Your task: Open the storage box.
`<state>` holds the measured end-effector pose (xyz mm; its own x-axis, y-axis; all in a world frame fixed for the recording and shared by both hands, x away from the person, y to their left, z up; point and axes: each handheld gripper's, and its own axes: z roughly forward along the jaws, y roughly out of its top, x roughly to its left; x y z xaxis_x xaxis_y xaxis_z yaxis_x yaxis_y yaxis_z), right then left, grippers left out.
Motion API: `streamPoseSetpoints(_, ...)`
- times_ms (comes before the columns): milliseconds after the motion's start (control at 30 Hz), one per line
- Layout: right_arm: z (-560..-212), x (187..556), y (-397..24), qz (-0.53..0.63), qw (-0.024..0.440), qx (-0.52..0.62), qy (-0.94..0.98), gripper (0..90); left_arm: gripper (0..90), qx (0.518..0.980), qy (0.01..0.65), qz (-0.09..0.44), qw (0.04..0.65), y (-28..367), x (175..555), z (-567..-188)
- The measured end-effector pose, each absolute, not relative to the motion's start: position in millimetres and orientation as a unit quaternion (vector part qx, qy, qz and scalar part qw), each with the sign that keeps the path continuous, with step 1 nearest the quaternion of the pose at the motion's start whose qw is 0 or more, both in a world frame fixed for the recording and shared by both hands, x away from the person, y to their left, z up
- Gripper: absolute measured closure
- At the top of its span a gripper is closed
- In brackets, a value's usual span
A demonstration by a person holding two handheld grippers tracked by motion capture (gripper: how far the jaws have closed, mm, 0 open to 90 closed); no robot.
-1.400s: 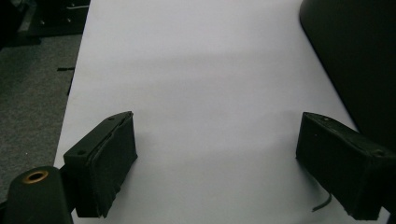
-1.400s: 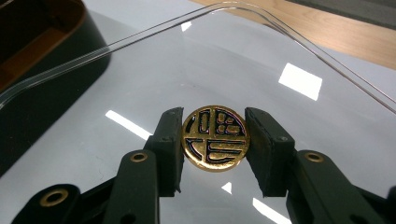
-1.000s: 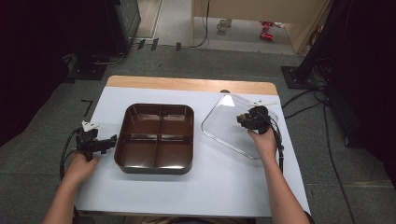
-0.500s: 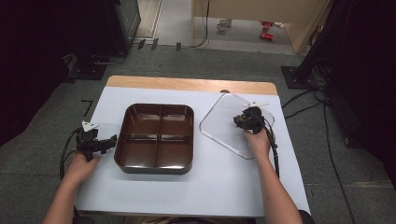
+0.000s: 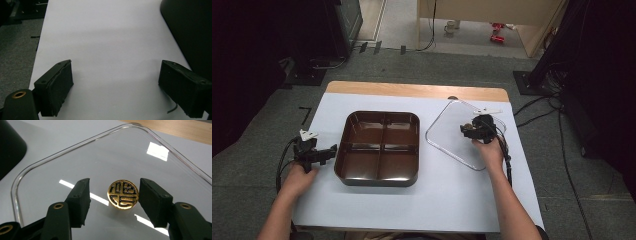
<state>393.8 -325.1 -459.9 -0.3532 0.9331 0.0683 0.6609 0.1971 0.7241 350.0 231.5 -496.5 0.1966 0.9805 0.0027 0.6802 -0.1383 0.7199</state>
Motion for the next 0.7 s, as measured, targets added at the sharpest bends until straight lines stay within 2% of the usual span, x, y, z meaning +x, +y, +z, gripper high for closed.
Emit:
streamPoseSetpoints(367, -438, 366, -324, 0.373, 0.18, 0.513, 0.752, 42.3, 12.1, 0.712, 0.583, 0.249, 0.302, 231, 350, -497)
streamPoseSetpoints(700, -433, 335, -312, 0.396, 0.168, 0.486, 0.761, 42.0, 12.1, 0.712, 0.583, 0.249, 0.302, 231, 350, -497)
